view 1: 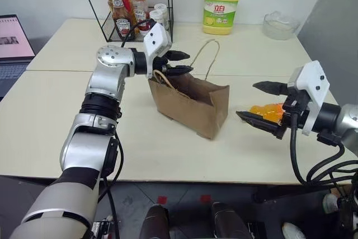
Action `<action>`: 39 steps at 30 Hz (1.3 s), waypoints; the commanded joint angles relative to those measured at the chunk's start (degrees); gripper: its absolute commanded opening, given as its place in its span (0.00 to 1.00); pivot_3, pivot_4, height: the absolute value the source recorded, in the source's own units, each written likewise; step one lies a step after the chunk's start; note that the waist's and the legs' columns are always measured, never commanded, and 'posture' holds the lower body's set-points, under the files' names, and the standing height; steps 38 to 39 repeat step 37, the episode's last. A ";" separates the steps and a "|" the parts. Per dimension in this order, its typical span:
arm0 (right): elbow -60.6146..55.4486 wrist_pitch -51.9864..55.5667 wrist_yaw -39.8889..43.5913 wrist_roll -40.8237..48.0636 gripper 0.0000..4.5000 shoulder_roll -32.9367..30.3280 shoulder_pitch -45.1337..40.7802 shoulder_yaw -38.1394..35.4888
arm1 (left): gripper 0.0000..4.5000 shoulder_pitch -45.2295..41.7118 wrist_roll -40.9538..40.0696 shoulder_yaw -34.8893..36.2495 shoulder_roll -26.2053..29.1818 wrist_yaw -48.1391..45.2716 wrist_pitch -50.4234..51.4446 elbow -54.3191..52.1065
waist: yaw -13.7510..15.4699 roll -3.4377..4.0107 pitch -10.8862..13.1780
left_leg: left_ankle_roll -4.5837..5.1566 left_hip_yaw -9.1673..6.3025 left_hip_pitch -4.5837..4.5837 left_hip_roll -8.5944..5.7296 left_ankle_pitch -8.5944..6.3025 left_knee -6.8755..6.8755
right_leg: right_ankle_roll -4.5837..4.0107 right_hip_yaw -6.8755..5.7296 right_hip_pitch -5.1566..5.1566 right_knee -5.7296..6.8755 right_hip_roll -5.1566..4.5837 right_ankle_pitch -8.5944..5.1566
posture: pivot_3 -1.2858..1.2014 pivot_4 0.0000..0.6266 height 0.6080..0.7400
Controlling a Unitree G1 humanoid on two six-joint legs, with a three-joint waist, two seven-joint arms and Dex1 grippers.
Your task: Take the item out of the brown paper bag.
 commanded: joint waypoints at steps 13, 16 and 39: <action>1.37 -5.99 -7.62 5.86 1.00 -0.96 1.27 1.23 | 0.73 4.57 -7.01 9.81 2.21 12.70 11.61 -14.60 | 0.01 0.00 0.00 | 0.00 0.00 0.00 0.02 0.00 0.01 | 0.00 0.00 0.00 0.00 0.00 0.00 | 0.52 0.24 1.00; 1.53 -7.58 -8.68 6.36 1.00 -0.99 2.11 1.24 | 0.73 6.68 -8.05 12.23 2.71 17.73 14.37 -17.92 | 0.04 0.00 0.00 | 0.00 0.00 0.00 0.02 0.00 0.01 | 0.00 0.00 0.00 0.01 0.00 0.00 | 0.52 0.24 1.00; 1.01 -42.11 -15.81 -10.07 1.00 10.06 35.03 6.03 | 0.73 53.00 -7.21 20.12 3.81 38.14 17.42 -53.19 | 1.24 -0.17 -0.13 | -0.06 0.07 0.26 0.04 0.02 0.00 | 0.01 0.08 0.27 -0.04 -0.02 -0.01 | 0.52 0.24 1.00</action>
